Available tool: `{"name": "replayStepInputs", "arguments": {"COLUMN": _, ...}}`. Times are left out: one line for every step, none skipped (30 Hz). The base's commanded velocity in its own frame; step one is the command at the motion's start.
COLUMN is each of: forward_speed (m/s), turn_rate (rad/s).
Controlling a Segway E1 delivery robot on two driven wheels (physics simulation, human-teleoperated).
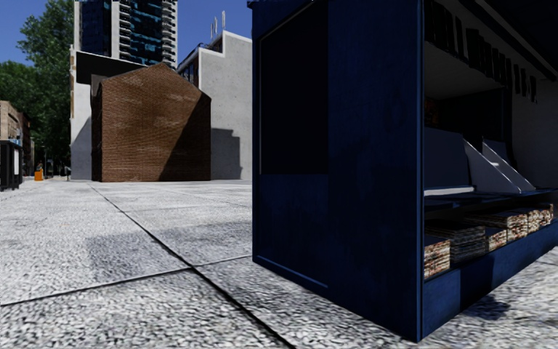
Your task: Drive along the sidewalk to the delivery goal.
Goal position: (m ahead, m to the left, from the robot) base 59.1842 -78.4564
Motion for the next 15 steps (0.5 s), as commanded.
{"name": "replayStepInputs", "arguments": {"forward_speed": 0.0, "turn_rate": -0.72}}
{"name": "replayStepInputs", "arguments": {"forward_speed": 0.0, "turn_rate": -0.72}}
{"name": "replayStepInputs", "arguments": {"forward_speed": 0.0, "turn_rate": -0.72}}
{"name": "replayStepInputs", "arguments": {"forward_speed": 0.0, "turn_rate": -0.72}}
{"name": "replayStepInputs", "arguments": {"forward_speed": 0.0, "turn_rate": -0.72}}
{"name": "replayStepInputs", "arguments": {"forward_speed": 0.0, "turn_rate": -0.72}}
{"name": "replayStepInputs", "arguments": {"forward_speed": 0.0, "turn_rate": -0.72}}
{"name": "replayStepInputs", "arguments": {"forward_speed": 0.0, "turn_rate": -0.72}}
{"name": "replayStepInputs", "arguments": {"forward_speed": 0.0, "turn_rate": -0.72}}
{"name": "replayStepInputs", "arguments": {"forward_speed": 0.0, "turn_rate": -0.72}}
{"name": "replayStepInputs", "arguments": {"forward_speed": 0.0, "turn_rate": -0.72}}
{"name": "replayStepInputs", "arguments": {"forward_speed": 0.0, "turn_rate": -0.72}}
{"name": "replayStepInputs", "arguments": {"forward_speed": 0.0, "turn_rate": -0.72}}
{"name": "replayStepInputs", "arguments": {"forward_speed": 0.0, "turn_rate": -0.72}}
{"name": "replayStepInputs", "arguments": {"forward_speed": 0.0, "turn_rate": -0.72}}
